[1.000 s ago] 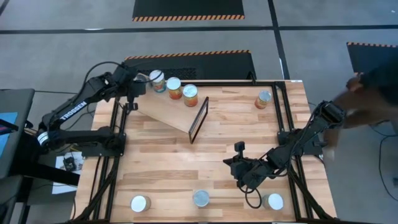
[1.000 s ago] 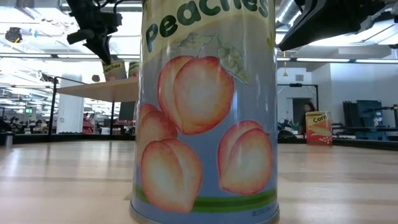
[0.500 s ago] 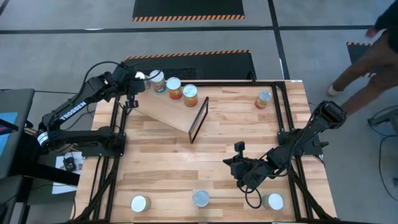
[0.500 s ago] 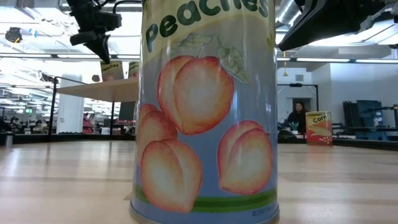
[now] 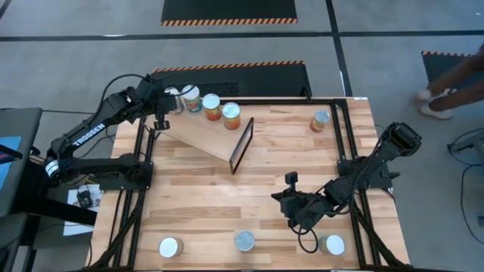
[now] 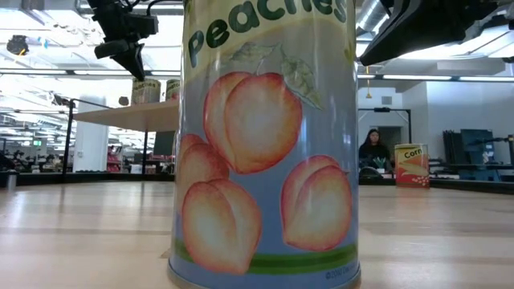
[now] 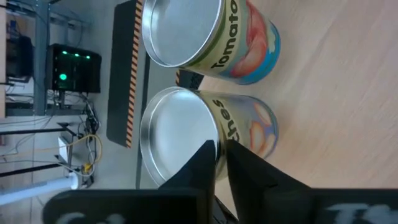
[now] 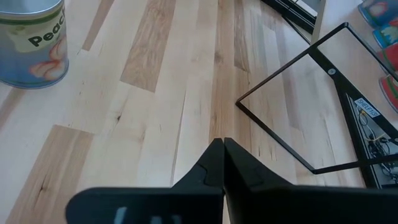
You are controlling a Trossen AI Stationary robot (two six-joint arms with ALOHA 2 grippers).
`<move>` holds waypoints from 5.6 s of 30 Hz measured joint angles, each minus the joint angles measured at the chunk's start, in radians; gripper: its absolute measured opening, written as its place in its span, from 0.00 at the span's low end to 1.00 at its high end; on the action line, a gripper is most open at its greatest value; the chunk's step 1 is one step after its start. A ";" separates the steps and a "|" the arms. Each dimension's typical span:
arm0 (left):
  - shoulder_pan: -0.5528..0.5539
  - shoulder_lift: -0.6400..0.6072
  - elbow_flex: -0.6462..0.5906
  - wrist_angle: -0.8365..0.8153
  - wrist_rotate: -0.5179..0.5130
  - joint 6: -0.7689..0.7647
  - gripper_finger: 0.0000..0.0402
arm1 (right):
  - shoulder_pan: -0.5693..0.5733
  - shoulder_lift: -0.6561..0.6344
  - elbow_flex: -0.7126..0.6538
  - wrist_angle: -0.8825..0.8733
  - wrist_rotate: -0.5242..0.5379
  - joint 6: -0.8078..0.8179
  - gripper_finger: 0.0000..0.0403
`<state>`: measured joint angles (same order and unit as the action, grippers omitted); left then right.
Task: Pick and place cans onto a shelf
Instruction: Put the top canned peaches on the shelf, then put the canned tomatoes on the shelf
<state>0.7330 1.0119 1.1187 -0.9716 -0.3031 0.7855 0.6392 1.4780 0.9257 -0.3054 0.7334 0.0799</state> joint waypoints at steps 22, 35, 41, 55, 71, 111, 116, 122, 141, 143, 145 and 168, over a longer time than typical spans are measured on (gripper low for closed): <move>-0.039 -0.005 0.113 -0.204 0.114 -0.193 0.07 | 0.000 0.000 0.000 0.000 0.000 0.000 0.05; -0.001 -0.006 -0.147 -0.044 0.135 -0.270 0.00 | 0.003 0.000 0.000 -0.006 -0.002 0.006 0.05; 0.075 -0.006 -0.175 0.078 0.113 -0.267 0.00 | 0.003 0.000 0.000 -0.012 -0.003 0.006 0.04; 0.126 -0.006 -0.175 0.151 0.097 -0.275 0.00 | 0.002 0.000 0.000 -0.012 -0.003 0.010 0.04; 0.151 -0.007 -0.175 0.220 0.093 -0.267 0.00 | 0.002 0.000 0.000 -0.011 -0.003 0.009 0.04; -0.311 -0.607 -0.731 0.952 0.344 -0.639 0.00 | -0.267 -0.328 -0.702 1.107 -0.405 -0.100 0.02; -0.400 -0.607 -0.833 1.086 0.323 -0.620 0.00 | -0.246 -0.270 -0.644 1.091 -0.446 -0.047 0.02; -0.451 -0.607 -0.861 1.153 0.261 -0.562 0.00 | -0.157 -0.089 -0.442 0.913 -0.450 -0.061 0.04; -0.466 -0.606 -0.861 1.122 0.261 -0.588 0.00 | -0.057 0.230 0.088 0.456 -0.616 -0.146 0.39; -0.466 -0.606 -0.861 1.110 0.262 -0.588 0.00 | -0.052 0.222 0.119 0.363 -0.659 -0.097 0.40; -0.466 -0.606 -0.861 1.101 0.262 -0.588 0.00 | -0.037 0.203 0.153 0.219 -0.664 -0.007 0.41; -0.465 -0.606 -0.861 1.092 0.261 -0.623 0.00 | 0.411 0.049 0.239 -0.686 -0.578 1.430 0.38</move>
<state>0.2676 0.4057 0.2577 0.1204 -0.0417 0.1630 1.0501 1.5269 1.1648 -0.9914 0.1558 1.5104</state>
